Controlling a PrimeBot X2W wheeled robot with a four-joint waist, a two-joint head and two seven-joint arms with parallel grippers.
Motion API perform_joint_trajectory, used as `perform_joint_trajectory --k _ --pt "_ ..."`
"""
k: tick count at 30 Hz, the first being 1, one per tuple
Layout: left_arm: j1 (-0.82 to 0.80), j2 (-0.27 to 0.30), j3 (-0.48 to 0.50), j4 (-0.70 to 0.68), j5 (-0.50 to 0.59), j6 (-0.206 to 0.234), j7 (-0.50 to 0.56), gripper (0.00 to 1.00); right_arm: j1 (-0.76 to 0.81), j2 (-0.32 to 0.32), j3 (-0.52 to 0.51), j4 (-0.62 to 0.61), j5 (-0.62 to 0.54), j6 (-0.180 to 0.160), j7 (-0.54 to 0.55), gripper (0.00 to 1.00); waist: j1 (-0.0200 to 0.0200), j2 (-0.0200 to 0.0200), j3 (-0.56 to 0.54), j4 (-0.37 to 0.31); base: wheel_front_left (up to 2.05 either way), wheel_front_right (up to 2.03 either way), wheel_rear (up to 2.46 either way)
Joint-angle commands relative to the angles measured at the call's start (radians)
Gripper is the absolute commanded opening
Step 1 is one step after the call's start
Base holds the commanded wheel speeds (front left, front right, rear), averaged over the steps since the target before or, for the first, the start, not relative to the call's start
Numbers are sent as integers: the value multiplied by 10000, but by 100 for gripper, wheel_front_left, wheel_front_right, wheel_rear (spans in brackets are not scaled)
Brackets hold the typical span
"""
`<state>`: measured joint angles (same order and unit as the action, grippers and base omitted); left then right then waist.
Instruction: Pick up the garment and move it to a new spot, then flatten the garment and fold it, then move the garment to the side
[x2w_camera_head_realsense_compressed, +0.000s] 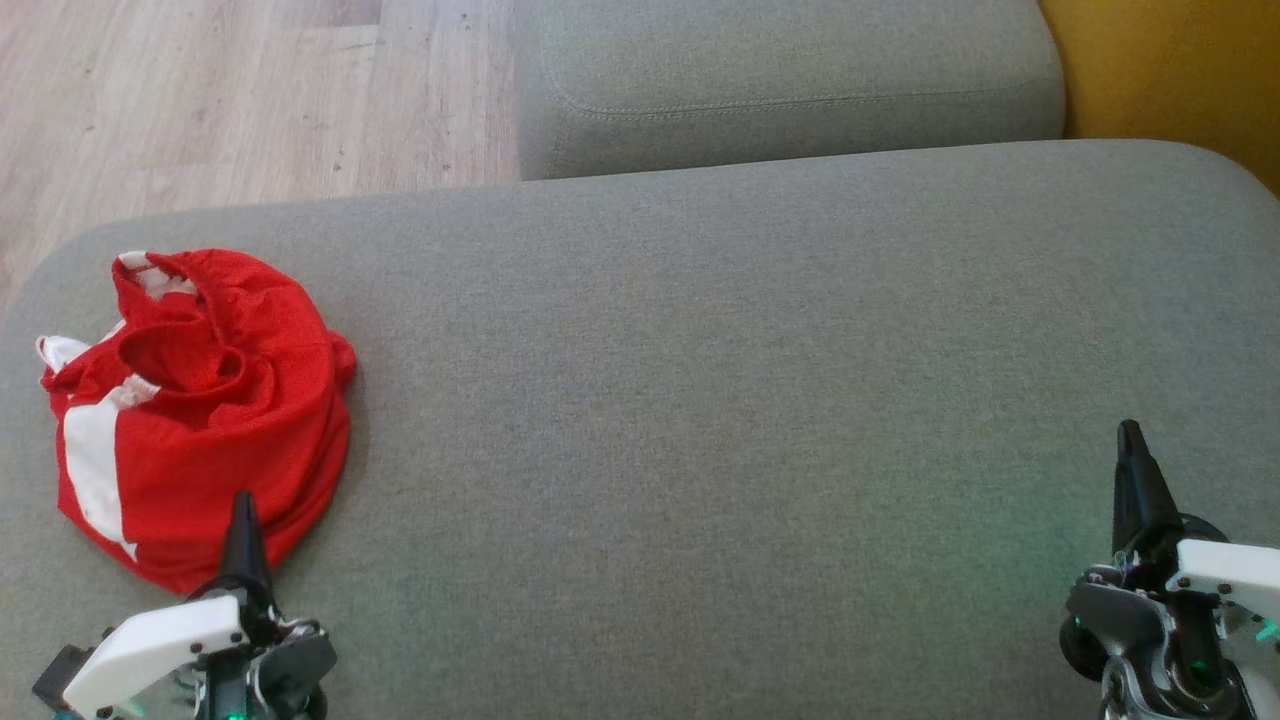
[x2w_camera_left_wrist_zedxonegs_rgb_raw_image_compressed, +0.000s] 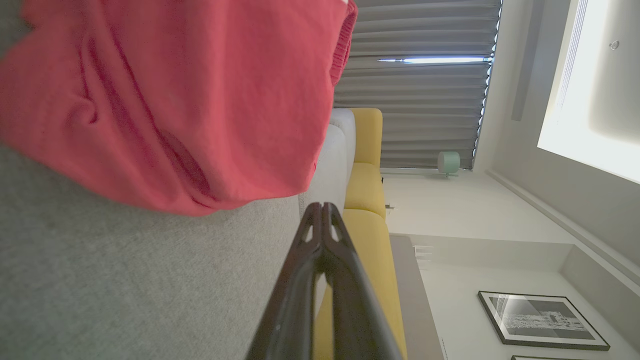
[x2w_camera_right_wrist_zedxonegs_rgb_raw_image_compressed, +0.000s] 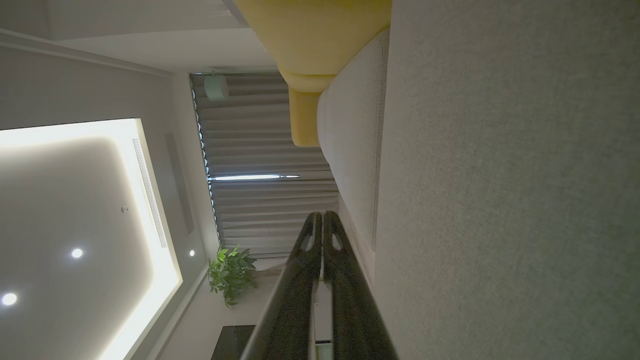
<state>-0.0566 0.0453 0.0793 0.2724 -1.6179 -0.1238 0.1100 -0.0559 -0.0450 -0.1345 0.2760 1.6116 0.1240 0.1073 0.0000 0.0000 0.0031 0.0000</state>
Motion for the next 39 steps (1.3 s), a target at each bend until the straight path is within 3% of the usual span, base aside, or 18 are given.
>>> perform_joint_trajectory --k 1,39 --pt "-513 49 342 -275 90 -69 30 0 -520 -52 211 -313 -26 67 57 0 0 0 0 0 0 0 0" --pt "-513 49 342 -275 90 -69 30 0 -520 -52 211 -313 -26 67 57 0 0 0 0 0 0 0 0"
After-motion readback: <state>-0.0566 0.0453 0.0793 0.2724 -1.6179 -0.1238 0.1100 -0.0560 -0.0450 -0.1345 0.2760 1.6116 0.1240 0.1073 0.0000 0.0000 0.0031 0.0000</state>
